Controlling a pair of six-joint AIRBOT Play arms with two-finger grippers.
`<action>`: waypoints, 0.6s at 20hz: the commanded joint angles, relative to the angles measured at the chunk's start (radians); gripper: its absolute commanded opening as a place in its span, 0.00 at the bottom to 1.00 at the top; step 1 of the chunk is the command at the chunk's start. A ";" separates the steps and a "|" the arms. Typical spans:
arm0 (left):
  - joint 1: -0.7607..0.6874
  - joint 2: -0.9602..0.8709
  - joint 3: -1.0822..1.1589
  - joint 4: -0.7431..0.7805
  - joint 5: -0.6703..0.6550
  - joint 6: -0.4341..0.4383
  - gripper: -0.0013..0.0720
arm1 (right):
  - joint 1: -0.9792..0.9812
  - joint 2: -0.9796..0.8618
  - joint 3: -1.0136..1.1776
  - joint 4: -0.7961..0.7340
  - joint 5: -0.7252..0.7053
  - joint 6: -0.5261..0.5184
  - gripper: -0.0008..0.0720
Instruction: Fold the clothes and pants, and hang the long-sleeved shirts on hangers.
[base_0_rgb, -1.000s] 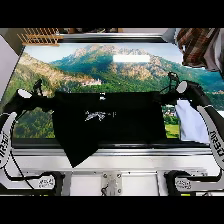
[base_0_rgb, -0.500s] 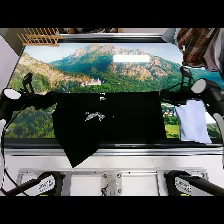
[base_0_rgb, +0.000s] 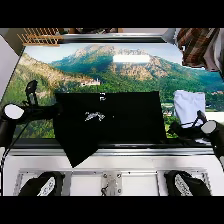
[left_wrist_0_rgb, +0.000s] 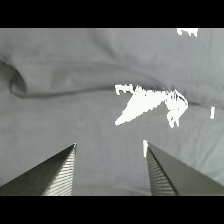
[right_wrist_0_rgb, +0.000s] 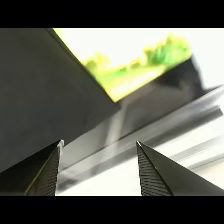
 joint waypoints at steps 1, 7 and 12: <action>-0.022 0.068 -0.083 0.005 0.032 -0.012 0.62 | 0.022 0.026 -0.166 0.180 -0.194 0.057 0.71; -0.022 0.075 -0.090 0.005 0.028 -0.012 0.62 | 0.150 -0.026 -0.172 0.186 -0.366 0.058 0.71; -0.022 0.075 -0.090 0.005 0.027 -0.012 0.62 | 0.214 -0.051 -0.172 0.186 -0.479 0.057 0.70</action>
